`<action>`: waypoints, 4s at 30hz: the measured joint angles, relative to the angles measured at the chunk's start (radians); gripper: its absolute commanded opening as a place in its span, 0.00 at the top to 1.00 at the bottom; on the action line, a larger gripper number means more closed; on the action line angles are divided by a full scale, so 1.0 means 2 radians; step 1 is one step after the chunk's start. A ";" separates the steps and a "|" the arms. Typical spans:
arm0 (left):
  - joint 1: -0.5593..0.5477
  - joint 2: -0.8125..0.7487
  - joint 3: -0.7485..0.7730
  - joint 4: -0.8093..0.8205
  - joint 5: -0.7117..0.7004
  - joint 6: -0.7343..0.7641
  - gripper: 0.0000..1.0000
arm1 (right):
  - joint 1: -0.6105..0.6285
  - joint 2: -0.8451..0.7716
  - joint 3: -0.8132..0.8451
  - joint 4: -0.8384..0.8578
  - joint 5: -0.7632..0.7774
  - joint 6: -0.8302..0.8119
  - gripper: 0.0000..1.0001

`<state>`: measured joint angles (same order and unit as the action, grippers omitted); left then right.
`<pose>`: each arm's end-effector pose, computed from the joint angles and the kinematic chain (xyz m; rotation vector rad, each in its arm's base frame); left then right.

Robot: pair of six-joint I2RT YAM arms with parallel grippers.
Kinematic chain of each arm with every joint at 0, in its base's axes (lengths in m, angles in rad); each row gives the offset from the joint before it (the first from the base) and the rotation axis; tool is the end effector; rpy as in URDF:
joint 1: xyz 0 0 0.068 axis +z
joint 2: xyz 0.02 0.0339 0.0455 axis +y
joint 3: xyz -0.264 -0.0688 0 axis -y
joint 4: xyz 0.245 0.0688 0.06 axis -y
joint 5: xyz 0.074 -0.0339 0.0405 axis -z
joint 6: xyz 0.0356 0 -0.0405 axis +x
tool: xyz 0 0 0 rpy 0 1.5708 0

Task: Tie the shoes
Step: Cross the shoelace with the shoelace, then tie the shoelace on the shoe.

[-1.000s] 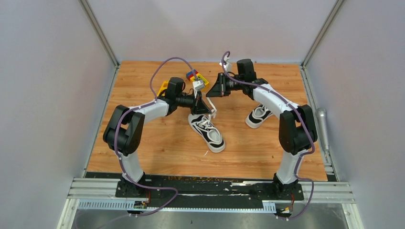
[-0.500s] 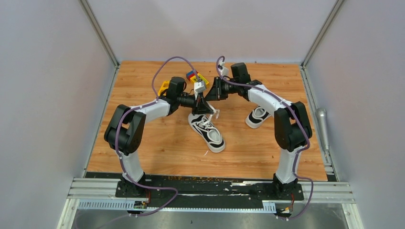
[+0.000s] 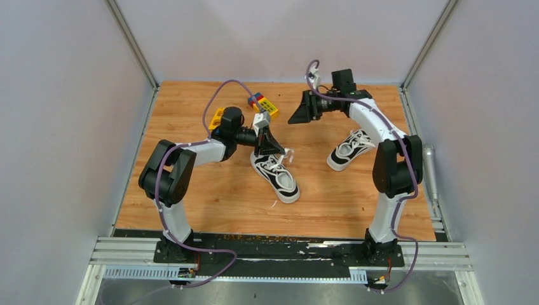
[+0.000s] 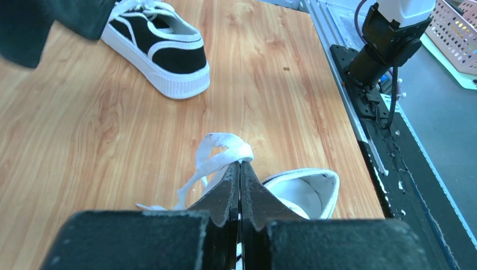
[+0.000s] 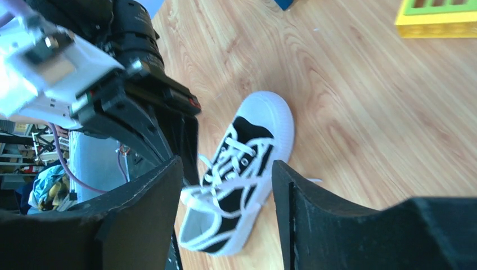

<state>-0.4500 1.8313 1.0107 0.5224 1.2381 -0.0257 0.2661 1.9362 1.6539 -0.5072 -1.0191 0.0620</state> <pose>0.3282 -0.1959 0.2051 1.2243 1.4634 -1.4629 0.4084 0.1427 0.2837 -0.7254 2.1301 1.3563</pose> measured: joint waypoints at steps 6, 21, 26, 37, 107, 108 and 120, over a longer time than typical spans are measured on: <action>0.003 0.000 -0.014 0.064 0.003 -0.052 0.99 | -0.040 0.001 0.006 -0.146 -0.034 -0.227 0.45; 0.029 0.000 -0.017 0.073 0.005 -0.092 1.00 | 0.051 0.003 -0.042 -0.229 -0.009 -0.494 0.61; 0.029 0.000 -0.017 0.051 0.005 -0.085 1.00 | 0.050 0.003 -0.058 -0.193 0.008 -0.489 0.62; 0.029 0.000 -0.016 0.000 0.005 -0.058 1.00 | 0.057 0.002 -0.088 -0.126 0.030 -0.455 0.93; 0.032 -0.018 0.091 -0.305 -0.071 0.085 1.00 | 0.148 -0.177 -0.399 0.402 0.216 -0.213 1.00; 0.032 -0.018 0.092 -0.305 -0.071 0.085 1.00 | 0.150 -0.178 -0.399 0.402 0.222 -0.215 1.00; 0.033 -0.018 0.092 -0.305 -0.071 0.082 1.00 | 0.174 -0.178 -0.397 0.356 0.245 -0.303 1.00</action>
<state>-0.3836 1.7954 1.1942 -0.0872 1.0966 0.1375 0.6140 1.5803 0.8600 0.2054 -0.5282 -0.5438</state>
